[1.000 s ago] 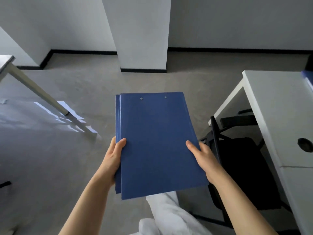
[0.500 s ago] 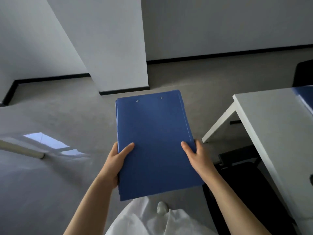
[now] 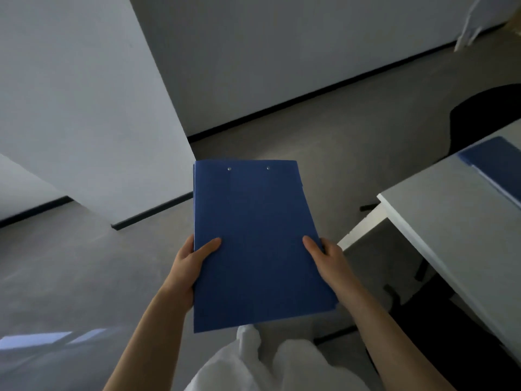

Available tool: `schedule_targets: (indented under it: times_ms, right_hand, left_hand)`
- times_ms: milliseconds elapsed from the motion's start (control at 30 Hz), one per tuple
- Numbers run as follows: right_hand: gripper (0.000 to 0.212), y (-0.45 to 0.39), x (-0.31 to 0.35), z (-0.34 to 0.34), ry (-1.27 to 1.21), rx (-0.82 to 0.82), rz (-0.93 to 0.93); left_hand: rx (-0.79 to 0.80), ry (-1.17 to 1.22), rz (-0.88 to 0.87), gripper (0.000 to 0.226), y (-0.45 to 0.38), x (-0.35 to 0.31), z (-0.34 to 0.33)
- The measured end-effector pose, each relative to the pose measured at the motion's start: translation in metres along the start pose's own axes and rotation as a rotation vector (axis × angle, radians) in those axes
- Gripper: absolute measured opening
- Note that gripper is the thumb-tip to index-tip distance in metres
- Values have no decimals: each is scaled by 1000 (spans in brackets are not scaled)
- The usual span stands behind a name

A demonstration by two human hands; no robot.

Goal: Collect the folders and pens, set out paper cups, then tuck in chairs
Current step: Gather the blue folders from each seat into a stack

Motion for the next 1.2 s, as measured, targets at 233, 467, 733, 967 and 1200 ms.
schedule_targets:
  times_ms: [233, 467, 733, 967, 1200]
  right_hand:
    - [45, -66, 36, 43, -65, -168, -64]
    - [53, -159, 59, 128, -143, -307, -124]
    - [60, -260, 100, 234, -247, -389, -125]
    - [56, -330, 114, 296, -383, -462, -194]
    - [52, -403, 132, 356, -468, -594, -243]
  left_hand:
    - [176, -102, 51, 35, -107, -60, -67]
    - [301, -197, 72, 34, -217, -109, -186]
    - [352, -277, 93, 37, -316, -164, -314]
    - [433, -388, 116, 33, -401, -199, -408]
    - [543, -497, 131, 47, -493, -243, -515]
Point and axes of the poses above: each hand's wrist, its own y-axis away from the middle knuckle, its own z-axis out of the back of the hand, x = y × z, the point moved 10 cm from there along -y, towards the middle knuckle, and after that the axes turned 2 degrees about x, right-handed, at the moved point
